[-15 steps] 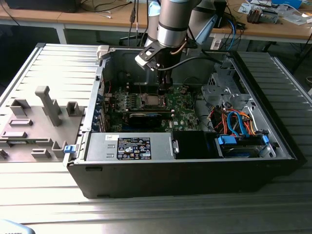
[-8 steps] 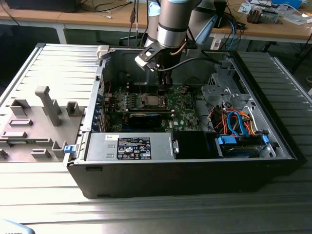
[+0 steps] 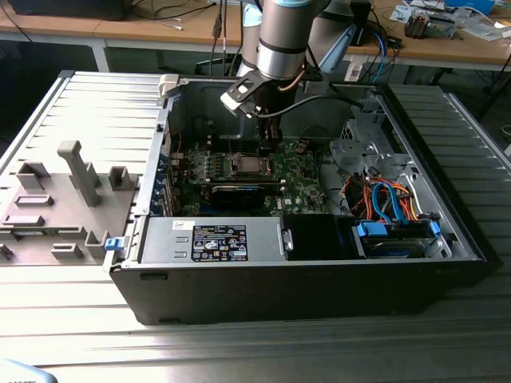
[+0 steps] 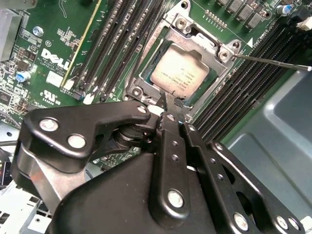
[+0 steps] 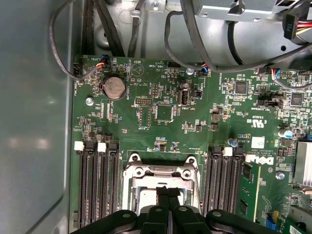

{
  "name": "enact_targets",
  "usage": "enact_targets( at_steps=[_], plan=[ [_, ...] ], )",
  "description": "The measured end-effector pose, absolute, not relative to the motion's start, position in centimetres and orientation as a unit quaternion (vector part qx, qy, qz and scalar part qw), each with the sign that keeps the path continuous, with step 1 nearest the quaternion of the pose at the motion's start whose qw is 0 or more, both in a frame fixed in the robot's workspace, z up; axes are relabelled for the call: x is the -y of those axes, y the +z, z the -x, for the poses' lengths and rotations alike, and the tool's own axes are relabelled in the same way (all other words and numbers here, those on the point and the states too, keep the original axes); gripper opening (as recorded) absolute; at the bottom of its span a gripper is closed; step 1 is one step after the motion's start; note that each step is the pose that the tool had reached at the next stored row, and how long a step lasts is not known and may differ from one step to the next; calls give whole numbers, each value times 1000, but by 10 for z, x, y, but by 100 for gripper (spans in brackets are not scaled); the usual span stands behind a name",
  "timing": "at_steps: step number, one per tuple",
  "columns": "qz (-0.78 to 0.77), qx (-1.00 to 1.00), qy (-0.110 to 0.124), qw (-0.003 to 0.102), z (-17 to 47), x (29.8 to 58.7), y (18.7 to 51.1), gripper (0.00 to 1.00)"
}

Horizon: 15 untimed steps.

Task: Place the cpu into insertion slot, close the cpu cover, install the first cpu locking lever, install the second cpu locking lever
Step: 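Close the cpu cover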

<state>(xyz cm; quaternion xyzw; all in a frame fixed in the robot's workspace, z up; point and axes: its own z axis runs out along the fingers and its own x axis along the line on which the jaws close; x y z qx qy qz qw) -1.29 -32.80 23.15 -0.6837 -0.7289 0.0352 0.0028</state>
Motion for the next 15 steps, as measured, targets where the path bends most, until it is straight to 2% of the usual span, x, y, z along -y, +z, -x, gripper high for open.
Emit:
enact_targets(
  at_steps=[15],
  plan=[
    [684, 729, 35, 3, 14, 328, 227, 11]
  ],
)
